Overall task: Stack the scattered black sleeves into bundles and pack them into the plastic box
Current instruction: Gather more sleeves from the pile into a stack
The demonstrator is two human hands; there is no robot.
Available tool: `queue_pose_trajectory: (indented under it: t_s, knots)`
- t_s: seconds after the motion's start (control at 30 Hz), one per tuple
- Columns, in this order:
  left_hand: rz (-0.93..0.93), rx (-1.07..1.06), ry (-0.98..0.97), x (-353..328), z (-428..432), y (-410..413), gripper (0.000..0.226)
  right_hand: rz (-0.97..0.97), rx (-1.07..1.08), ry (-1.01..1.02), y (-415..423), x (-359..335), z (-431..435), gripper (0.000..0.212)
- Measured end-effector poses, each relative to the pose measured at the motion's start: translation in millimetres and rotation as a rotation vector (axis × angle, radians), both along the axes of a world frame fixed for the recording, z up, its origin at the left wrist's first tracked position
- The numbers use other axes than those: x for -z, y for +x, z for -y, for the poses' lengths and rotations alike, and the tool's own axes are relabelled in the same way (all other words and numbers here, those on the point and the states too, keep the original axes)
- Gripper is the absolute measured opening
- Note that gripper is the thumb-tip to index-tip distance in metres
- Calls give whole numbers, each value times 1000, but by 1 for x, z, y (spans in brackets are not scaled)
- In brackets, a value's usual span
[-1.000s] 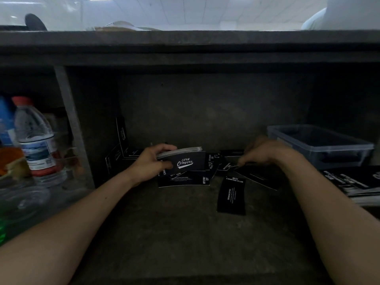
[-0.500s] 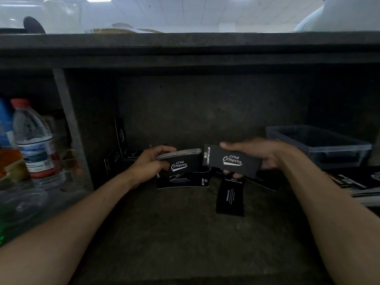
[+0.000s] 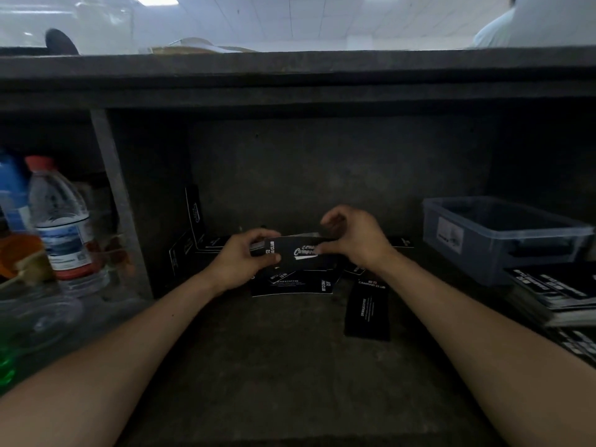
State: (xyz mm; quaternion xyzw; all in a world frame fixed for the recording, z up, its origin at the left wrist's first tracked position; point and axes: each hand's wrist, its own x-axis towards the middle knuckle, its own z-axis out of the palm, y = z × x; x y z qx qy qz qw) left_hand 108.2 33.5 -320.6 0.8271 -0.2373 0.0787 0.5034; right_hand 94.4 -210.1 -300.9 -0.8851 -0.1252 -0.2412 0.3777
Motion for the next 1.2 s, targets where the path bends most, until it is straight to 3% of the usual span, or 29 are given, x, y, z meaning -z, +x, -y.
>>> queue_pose_trajectory:
  t_s: [0.1,0.2,0.27,0.37,0.57,0.67,0.77,0.87,1.03,1.2]
  knots:
    - [-57,-86,-69,-3,-1,5,42,-5,180,-98,8,-1,34,30]
    - [-67,-107,-39,-2,-5,10,49,-374,74,-355,-3,6,53,20]
    - [-59,-104,-11,-1,-5,9,47,-492,87,-411,-11,4,55,29]
    - [-35,-109,-13,1,-3,9,45,-455,185,-403,-14,-5,54,39]
    - [-29,-117,-18,1,-3,9,43,-550,268,-245,-18,-8,47,80]
    - [-20,-126,-15,0,-2,9,43,-597,289,-181,-20,-14,46,62]
    - [-23,-125,-7,0,-2,10,43,-569,332,112,-15,-9,49,42]
    - [-23,-124,-9,1,-3,10,42,-578,336,271,-12,-1,45,18]
    - [-38,-107,-15,2,-4,11,42,-508,256,436,-16,1,37,17]
    - [-43,-72,0,-1,-8,12,51,-367,214,627,-17,-12,44,28]
